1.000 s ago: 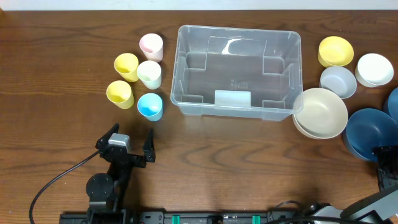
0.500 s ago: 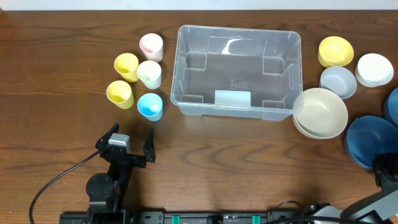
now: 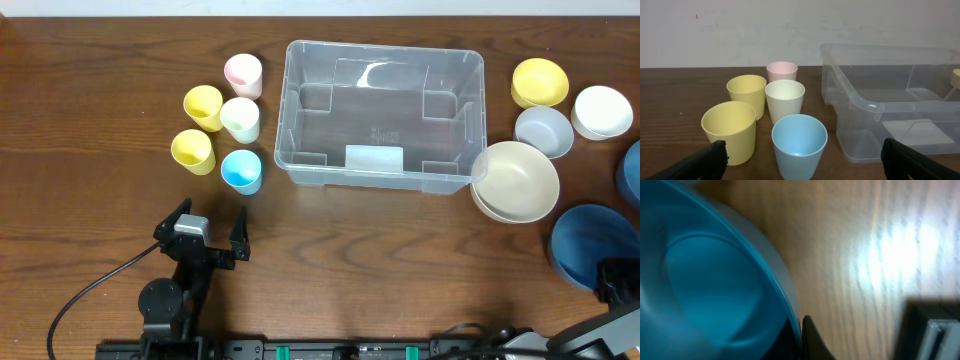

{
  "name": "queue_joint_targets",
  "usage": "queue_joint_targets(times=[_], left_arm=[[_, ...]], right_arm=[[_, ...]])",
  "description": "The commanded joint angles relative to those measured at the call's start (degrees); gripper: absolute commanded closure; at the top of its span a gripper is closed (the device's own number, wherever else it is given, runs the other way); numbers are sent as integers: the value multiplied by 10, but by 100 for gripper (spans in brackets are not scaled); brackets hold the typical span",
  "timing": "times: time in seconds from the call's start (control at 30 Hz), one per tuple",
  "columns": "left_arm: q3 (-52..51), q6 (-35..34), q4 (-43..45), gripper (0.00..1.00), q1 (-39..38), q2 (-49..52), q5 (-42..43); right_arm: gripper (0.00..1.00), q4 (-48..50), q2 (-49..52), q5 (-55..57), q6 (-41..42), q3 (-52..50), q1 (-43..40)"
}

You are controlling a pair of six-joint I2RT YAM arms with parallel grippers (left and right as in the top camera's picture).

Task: Pack container
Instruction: 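Grasp the dark blue bowl rim with the right gripper and lift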

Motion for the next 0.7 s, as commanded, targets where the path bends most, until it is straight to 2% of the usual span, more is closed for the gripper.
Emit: queue_joint_targets(times=[0.0, 0.13, 0.4, 0.53, 0.67], left_arm=[[-15, 3, -12, 2, 3, -4, 0], [-15, 3, -12, 2, 3, -4, 0], [-15, 3, -12, 2, 3, -4, 0], [-15, 3, -12, 2, 3, -4, 0], [-15, 3, -12, 2, 3, -4, 0]], right_arm=[[99, -44, 3, 36, 3, 25, -25], [99, -134, -3, 20, 2, 110, -47], [99, -282, -42, -87, -7, 325, -54], [99, -304, -73, -197, 0, 400, -44], [98, -280, -108, -325, 27, 431, 9]])
